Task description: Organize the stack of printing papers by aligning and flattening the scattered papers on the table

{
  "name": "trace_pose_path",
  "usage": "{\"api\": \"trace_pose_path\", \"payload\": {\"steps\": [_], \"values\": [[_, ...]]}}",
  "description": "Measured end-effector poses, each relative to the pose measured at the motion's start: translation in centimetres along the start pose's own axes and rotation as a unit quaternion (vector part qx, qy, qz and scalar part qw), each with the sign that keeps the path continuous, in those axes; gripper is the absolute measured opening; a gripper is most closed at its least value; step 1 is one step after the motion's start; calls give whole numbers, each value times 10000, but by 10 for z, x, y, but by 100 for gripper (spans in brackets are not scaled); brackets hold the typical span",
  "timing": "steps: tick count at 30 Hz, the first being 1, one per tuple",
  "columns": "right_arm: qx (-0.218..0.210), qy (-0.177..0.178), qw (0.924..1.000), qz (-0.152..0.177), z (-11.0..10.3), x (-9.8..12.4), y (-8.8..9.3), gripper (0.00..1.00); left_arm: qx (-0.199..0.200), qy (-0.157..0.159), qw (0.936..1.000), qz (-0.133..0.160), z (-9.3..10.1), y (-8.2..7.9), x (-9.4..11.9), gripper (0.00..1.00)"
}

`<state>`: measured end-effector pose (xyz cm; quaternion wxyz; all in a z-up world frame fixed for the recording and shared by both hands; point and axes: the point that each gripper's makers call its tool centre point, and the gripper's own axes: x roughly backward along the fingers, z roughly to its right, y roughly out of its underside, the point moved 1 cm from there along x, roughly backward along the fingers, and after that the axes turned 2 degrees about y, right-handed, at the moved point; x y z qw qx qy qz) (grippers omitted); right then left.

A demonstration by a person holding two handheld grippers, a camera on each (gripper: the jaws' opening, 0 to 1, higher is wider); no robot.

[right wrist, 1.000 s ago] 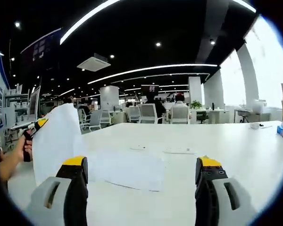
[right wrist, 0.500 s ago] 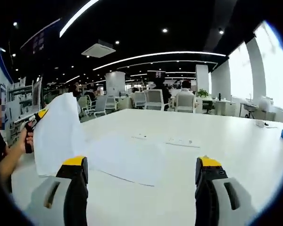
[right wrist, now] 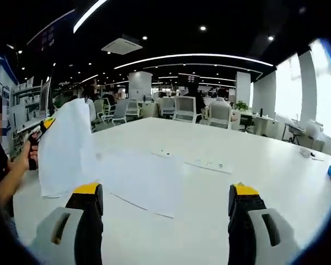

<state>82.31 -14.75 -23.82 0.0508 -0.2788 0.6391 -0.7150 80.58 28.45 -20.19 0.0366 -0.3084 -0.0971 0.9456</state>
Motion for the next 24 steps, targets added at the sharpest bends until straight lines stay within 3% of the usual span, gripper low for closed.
{"api": "trace_pose_path", "payload": {"steps": [4, 24], "values": [[279, 50, 9995, -138, 1, -3, 0, 89, 24, -8, 10000, 30, -1, -1, 1, 6], [506, -98, 9975, -475, -8, -21, 1, 88, 19, -10, 10000, 62, -1, -6, 1, 6]]}}
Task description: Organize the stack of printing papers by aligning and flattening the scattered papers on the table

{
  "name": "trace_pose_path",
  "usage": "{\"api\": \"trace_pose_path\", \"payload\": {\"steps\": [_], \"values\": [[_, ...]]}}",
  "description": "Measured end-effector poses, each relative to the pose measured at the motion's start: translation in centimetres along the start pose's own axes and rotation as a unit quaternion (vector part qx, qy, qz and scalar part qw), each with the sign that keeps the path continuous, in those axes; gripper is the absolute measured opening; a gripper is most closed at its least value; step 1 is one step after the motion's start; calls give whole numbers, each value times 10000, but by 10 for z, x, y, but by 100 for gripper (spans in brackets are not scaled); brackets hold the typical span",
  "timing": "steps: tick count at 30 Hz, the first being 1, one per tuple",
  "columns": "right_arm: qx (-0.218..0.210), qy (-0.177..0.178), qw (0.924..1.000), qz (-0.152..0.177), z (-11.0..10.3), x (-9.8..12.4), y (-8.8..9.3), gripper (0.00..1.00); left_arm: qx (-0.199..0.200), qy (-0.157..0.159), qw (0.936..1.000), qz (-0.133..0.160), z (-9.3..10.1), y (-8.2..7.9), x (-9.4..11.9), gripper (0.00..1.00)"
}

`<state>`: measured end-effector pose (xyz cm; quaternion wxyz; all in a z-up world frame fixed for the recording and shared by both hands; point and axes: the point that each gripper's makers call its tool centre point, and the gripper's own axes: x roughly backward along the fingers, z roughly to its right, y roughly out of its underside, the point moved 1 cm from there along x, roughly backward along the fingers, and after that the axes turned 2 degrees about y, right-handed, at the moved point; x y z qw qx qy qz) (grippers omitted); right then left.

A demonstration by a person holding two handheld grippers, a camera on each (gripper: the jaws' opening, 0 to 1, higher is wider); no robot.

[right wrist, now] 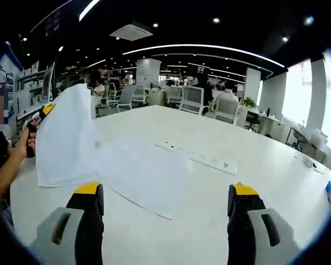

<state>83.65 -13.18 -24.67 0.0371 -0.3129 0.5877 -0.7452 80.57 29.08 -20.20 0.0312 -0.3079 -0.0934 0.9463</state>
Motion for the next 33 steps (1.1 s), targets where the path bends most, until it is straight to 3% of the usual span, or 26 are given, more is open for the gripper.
{"api": "trace_pose_path", "payload": {"steps": [33], "values": [[72, 17, 9999, -79, 9, -18, -15, 88, 10, -2, 10000, 77, -1, -4, 0, 6]]}}
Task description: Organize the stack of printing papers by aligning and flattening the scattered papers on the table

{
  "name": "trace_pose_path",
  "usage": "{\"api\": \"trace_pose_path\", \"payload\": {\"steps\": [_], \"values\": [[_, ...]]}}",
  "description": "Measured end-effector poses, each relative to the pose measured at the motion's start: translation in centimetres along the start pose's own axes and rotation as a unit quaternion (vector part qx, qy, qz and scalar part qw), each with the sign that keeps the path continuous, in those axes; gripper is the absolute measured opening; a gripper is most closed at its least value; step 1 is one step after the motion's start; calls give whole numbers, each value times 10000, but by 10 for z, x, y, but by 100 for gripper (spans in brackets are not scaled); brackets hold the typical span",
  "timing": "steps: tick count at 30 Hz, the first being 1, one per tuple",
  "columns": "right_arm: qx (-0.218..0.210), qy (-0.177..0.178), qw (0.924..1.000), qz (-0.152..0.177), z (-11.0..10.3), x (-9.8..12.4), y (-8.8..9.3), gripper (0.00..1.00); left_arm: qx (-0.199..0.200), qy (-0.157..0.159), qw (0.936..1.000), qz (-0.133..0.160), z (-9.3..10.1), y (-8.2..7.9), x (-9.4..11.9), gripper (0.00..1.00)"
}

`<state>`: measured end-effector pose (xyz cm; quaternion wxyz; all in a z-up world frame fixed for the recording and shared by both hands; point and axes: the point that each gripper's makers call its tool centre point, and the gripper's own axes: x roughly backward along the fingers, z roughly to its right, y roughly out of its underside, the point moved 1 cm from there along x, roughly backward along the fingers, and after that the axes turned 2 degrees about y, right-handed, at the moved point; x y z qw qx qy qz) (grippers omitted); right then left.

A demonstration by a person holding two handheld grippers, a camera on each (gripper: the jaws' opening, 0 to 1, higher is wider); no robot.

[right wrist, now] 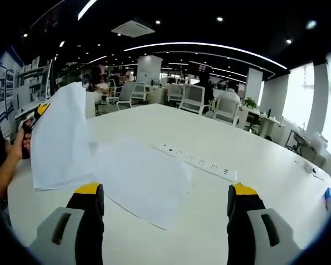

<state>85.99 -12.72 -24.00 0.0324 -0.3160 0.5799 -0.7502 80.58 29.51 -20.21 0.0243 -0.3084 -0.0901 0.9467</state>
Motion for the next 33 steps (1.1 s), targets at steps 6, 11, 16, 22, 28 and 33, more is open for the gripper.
{"api": "trace_pose_path", "payload": {"steps": [6, 11, 16, 22, 28, 33], "values": [[-112, -44, 9999, -98, -1, -4, 9, 88, -7, -2, 10000, -1, 0, 0, 1, 6], [-133, -40, 9998, -162, 0, -8, 12, 88, -23, -14, 10000, -1, 0, 0, 0, 6], [-109, -69, 9998, -173, 1, -14, 7, 88, -3, -15, 10000, 8, -1, -1, 0, 6], [-127, -108, 9996, -206, 2, -20, 5, 88, -6, -15, 10000, 12, 0, -1, 1, 6], [-147, -110, 9995, -263, 3, -26, 7, 88, 9, -9, 10000, 20, 0, -2, 1, 6], [-128, -114, 9993, -322, 4, -31, 8, 88, 3, -12, 10000, 27, -1, -3, 1, 6]]}}
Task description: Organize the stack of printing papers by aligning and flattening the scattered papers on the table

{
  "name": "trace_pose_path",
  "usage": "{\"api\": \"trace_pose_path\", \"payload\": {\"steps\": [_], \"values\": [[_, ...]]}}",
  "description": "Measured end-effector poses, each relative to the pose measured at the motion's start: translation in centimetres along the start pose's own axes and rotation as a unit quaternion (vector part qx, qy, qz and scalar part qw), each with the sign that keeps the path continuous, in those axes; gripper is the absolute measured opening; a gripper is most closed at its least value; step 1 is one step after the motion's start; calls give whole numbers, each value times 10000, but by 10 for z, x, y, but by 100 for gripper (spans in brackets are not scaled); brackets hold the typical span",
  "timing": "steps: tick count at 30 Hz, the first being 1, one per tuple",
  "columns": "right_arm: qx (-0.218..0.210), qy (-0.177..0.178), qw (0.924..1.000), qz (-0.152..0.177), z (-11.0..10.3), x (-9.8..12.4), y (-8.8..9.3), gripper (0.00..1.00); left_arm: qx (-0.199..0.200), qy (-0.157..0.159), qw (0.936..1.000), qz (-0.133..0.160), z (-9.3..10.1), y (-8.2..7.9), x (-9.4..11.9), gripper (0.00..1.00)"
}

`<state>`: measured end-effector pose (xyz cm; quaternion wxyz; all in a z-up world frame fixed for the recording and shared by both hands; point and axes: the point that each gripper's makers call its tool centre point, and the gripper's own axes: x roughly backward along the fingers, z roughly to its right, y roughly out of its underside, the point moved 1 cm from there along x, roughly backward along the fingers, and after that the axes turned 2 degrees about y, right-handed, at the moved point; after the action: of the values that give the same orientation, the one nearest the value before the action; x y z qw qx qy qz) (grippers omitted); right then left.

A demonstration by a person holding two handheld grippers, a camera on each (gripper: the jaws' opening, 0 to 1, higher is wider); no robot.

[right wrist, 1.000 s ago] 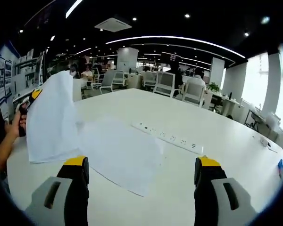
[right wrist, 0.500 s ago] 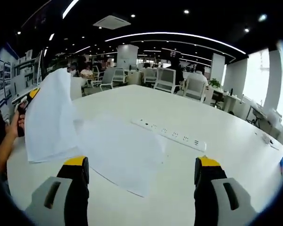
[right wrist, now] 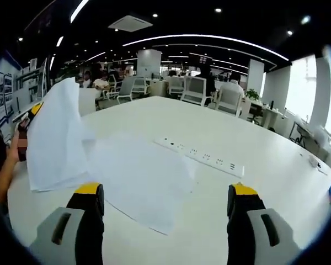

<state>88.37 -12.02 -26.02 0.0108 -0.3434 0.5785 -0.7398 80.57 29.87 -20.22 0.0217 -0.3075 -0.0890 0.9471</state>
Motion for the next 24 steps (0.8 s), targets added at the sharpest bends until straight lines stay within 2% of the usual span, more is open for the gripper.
{"api": "trace_pose_path", "payload": {"steps": [24], "values": [[-64, 57, 9999, -66, 10, -8, 0, 88, -2, -13, 10000, 5, -1, 0, 0, 6]]}}
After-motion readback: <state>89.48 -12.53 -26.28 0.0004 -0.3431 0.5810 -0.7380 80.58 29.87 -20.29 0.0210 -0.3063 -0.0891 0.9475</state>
